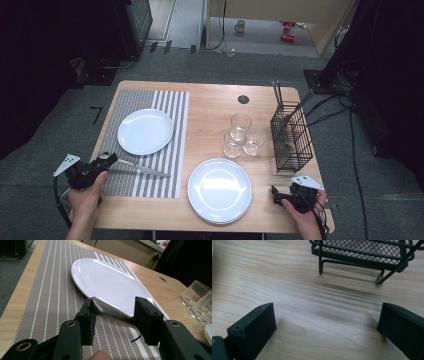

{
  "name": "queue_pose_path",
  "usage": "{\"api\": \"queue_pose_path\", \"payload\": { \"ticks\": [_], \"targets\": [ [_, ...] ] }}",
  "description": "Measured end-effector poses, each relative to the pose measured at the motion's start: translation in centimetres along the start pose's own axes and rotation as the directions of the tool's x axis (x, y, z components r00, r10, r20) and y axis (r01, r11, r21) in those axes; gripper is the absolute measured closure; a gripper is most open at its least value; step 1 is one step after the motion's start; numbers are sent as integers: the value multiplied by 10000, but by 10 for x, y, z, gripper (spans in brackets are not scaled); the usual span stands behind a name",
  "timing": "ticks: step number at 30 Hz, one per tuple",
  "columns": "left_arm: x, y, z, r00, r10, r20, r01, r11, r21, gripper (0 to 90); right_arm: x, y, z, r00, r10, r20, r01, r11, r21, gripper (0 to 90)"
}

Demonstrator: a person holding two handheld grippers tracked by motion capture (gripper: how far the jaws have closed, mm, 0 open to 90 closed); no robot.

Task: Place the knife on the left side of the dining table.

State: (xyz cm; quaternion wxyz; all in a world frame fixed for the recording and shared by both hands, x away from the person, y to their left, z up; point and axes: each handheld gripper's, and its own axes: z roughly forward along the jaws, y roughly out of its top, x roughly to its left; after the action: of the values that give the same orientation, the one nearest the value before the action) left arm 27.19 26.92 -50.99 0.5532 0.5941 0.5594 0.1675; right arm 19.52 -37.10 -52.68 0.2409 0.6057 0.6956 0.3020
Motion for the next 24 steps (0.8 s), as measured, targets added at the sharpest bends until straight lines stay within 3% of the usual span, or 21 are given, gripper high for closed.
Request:
{"api": "queue_pose_path", "payload": {
  "ticks": [2, 6, 15, 24],
  "targets": [
    [3, -2, 0, 9996, 74, -260, -67, 9996, 256, 515, 0, 0, 0, 10000, 0, 1, 0, 10000, 1, 5],
    [5, -4, 0, 9993, -30, -375, 44, 9993, 384, 508, 0, 0, 0, 10000, 1, 0, -1, 10000, 0, 5],
    [8, -5, 3, 9960, -464, -768, 537, 9940, 949, 493, 0, 0, 0, 10000, 6, 1, -6, 10000, 2, 5],
    [8, -6, 6, 9909, -352, -1298, 539, 9882, 1436, 470, 0, 0, 0, 10000, 8, 2, -8, 10000, 1, 5]
  ]
}}
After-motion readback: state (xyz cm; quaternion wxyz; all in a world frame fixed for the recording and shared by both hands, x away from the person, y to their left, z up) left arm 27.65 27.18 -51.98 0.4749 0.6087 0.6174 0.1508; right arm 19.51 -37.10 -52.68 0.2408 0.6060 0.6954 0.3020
